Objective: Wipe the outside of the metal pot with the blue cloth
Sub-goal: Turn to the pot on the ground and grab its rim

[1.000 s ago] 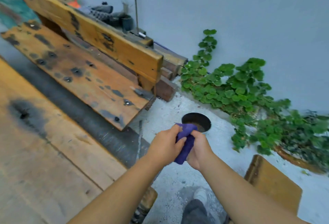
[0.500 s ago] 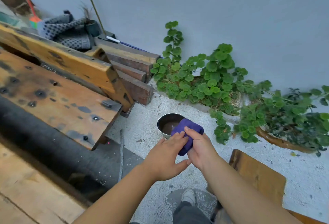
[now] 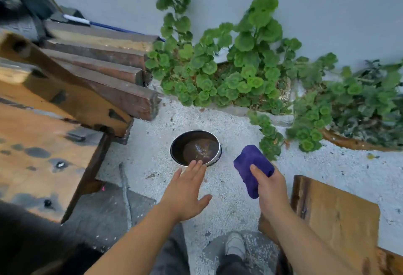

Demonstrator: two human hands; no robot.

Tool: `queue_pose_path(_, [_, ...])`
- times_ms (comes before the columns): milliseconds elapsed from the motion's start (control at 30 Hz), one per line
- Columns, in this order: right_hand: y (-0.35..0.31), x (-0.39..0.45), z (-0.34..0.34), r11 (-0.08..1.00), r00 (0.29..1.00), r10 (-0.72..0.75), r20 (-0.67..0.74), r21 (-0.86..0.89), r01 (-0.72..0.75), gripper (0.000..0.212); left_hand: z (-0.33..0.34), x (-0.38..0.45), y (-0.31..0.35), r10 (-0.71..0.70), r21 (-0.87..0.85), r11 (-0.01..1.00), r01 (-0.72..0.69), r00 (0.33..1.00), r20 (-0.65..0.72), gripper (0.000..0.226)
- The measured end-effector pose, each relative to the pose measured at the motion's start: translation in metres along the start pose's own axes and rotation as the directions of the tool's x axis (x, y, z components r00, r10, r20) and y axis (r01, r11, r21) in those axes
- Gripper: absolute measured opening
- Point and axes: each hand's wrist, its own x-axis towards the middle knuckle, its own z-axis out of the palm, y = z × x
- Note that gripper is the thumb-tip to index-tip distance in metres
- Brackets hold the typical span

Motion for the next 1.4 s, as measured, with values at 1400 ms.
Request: queue_pose_path(1400, [0.246, 0.448, 0.217, 0.932, 0.939, -0.317, 0.133, -0.137, 0.334, 0.057, 0.16, 0.36, -0.249, -0.024, 0.147, 0.986, 0.076, 0.945, -0.327, 0.034])
